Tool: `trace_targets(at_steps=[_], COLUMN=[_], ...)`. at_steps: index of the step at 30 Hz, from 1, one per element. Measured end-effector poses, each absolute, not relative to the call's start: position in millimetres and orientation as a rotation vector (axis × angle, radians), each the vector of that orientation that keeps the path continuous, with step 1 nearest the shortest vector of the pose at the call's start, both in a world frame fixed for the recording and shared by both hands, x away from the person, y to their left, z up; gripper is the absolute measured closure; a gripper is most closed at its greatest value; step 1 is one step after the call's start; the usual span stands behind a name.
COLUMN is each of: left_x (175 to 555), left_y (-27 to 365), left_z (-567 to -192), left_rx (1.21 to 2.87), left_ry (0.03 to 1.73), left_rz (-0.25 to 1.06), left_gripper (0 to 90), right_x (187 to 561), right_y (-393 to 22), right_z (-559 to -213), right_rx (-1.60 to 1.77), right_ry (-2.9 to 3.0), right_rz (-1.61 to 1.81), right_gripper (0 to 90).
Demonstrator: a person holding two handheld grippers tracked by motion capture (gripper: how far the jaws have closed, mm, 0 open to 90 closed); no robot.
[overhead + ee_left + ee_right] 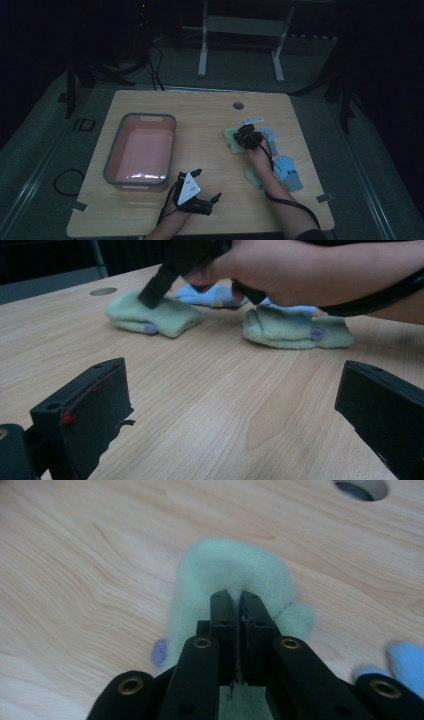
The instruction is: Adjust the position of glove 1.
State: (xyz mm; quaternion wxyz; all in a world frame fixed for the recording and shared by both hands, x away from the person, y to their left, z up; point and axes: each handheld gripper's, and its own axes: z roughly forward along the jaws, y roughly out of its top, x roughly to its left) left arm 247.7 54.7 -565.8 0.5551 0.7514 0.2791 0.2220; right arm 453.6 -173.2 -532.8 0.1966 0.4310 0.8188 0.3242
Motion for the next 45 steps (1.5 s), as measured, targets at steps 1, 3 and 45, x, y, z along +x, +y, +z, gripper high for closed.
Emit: trace_targets(at_steps=[1,3,45], left_x=[247.8,247.9,246.4], left_y=[54.7,54.6,53.6], left_z=[-565.8,-565.8,-565.9], left_rx=[1.775,1.775,1.780], left_ry=[0.660,0.661,0.651], left_rz=[0.523,0.523,0.542], left_gripper=[1.5,1.5,1.5], right_x=[450.2,442.5,322.9], right_y=[-172.9,-171.5,-132.9], right_z=[-528.7,-520.0,-538.0], right_rx=[1.217,1.240,1.510], right_ry=[2.280,2.257,2.127], right_rz=[0.920,0.938,0.944], right_gripper=[86.4,86.5,86.7])
